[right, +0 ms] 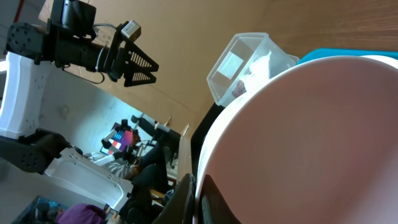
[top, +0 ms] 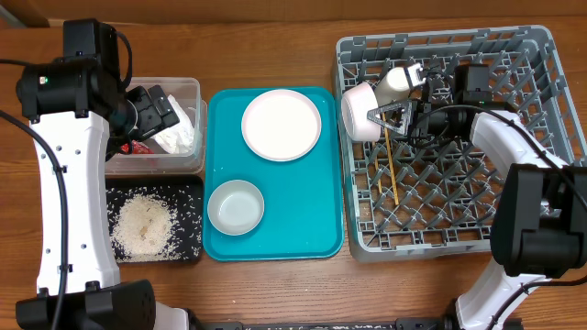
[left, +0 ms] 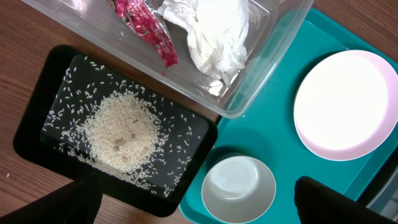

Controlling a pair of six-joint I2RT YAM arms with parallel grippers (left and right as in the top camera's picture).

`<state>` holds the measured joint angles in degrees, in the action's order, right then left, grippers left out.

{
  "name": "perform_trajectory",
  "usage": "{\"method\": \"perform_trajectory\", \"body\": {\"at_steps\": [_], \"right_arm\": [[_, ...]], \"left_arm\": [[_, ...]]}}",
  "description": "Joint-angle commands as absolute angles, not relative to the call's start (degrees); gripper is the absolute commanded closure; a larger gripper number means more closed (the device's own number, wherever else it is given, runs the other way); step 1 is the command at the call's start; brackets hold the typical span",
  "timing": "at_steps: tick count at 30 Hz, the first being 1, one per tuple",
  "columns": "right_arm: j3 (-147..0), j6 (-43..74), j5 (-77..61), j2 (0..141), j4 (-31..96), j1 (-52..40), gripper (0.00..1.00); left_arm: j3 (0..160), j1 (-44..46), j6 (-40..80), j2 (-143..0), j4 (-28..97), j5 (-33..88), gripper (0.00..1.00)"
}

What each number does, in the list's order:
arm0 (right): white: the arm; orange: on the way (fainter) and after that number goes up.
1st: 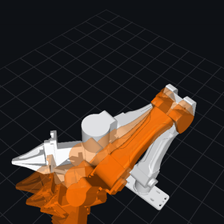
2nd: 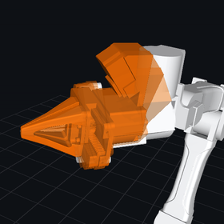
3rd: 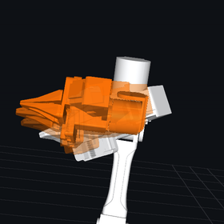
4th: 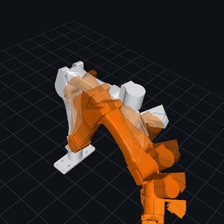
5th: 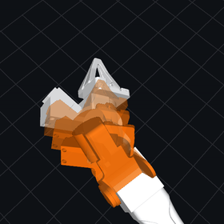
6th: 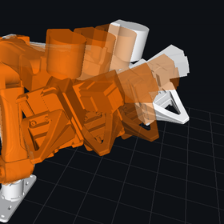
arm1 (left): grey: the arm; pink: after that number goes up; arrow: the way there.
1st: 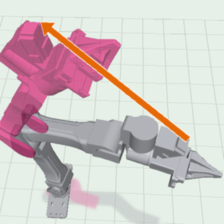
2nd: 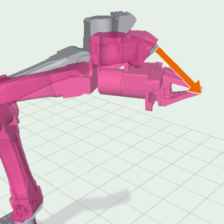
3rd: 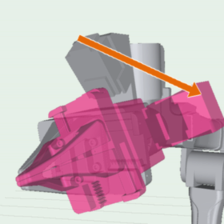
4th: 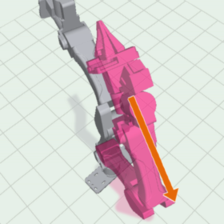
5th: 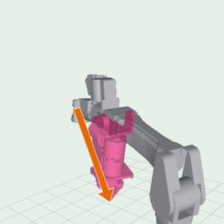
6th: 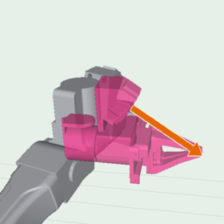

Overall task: Sort waste into correct bins and load items into the dishwasher
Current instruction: 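Carry the small pink plate into the rack and stand it upright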

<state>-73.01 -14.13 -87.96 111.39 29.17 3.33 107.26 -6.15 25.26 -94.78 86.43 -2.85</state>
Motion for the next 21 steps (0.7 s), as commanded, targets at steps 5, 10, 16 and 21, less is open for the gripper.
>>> {"method": "perform_trajectory", "body": {"at_steps": [5,10,16,21], "right_arm": [[-72.03,-13.8,-86.19,111.46,27.7,4.01,0.95],[-72.03,-13.8,-86.15,111.46,27.7,4.27,0.95],[-72.03,-13.8,-85.86,111.46,27.73,4.27,0.85],[-72.03,-13.21,-83.59,111.46,27.73,4.6,0.83]], "left_arm": [[107.35,-6.35,24.4,-94.89,86.52,-3.4,0.0],[107.35,-6.35,24.4,-94.89,86.54,-3.4,0.0],[107.35,-6.35,24.4,-94.89,86.52,-3.4,0.0],[107.35,-6.35,24.4,-94.89,86.52,-3.4,0.0]]}}
